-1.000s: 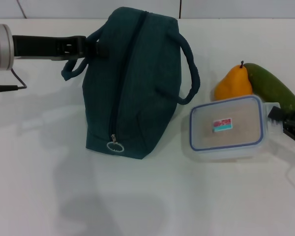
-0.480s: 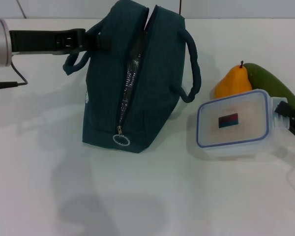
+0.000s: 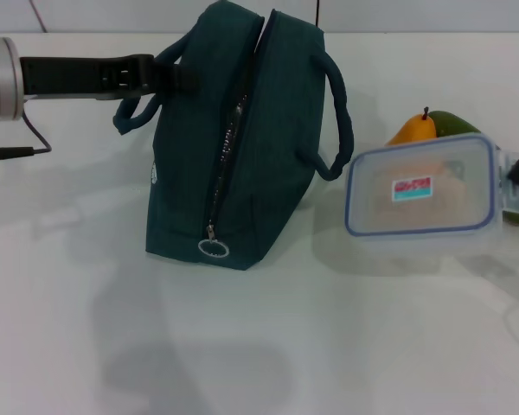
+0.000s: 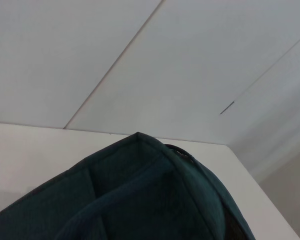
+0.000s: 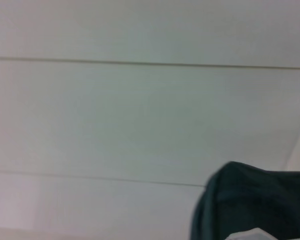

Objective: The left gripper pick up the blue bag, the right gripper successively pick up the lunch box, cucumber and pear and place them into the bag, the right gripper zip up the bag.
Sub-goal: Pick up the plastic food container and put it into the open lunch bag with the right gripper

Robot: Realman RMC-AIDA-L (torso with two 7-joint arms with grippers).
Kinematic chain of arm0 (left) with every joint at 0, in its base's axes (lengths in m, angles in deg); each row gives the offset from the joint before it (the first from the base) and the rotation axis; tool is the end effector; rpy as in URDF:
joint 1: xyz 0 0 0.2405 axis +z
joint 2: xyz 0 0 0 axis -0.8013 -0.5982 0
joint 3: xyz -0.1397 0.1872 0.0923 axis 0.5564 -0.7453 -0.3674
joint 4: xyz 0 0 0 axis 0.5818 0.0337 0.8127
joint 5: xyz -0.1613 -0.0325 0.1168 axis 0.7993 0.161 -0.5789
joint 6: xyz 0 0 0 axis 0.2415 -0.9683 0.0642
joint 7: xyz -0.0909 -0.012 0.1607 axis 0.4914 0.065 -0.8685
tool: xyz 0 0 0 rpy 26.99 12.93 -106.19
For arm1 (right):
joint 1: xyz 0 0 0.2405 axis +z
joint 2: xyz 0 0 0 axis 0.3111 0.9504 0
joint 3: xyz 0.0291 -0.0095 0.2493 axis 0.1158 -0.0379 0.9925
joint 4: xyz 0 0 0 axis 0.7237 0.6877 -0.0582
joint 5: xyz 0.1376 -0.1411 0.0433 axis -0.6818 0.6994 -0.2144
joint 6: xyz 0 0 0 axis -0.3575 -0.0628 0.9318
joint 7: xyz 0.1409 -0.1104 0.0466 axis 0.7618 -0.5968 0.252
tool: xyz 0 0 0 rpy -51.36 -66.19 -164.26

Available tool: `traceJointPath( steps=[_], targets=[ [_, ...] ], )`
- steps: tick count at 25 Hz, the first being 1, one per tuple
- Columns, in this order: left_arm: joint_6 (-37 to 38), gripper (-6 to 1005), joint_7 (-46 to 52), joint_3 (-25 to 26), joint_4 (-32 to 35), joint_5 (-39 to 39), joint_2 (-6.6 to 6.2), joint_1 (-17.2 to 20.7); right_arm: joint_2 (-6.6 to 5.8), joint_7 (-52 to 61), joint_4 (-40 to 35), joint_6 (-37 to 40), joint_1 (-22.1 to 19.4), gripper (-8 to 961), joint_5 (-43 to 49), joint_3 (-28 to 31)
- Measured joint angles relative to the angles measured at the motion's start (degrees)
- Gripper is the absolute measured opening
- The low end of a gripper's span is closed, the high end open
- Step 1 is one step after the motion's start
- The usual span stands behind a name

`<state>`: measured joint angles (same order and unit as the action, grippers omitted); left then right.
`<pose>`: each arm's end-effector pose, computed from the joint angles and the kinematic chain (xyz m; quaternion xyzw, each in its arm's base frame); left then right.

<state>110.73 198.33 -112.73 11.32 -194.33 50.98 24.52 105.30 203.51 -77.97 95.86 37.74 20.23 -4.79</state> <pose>-0.1768 0.3726 0.0232 -0.8337 -0.4856 -0.2326 0.1228 0.2723 0.2682 0.0097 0.5667 -0.6223 -0.5377 0.0489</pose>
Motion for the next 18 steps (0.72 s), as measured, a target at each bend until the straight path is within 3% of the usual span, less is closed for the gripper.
traceJointPath(
  steps=[8,18],
  targets=[
    [0.1,48,0.2,-0.5,0.0,-0.1,-0.07,0.0,0.19,0.3,0.7,5.5,-0.3,95,-3.0,0.0],
    [1.1,49,0.1,-0.7,0.0,0.9,0.00,0.4,2.61,0.4,1.2,13.1,0.5,97,-8.1,0.6]
  ],
)
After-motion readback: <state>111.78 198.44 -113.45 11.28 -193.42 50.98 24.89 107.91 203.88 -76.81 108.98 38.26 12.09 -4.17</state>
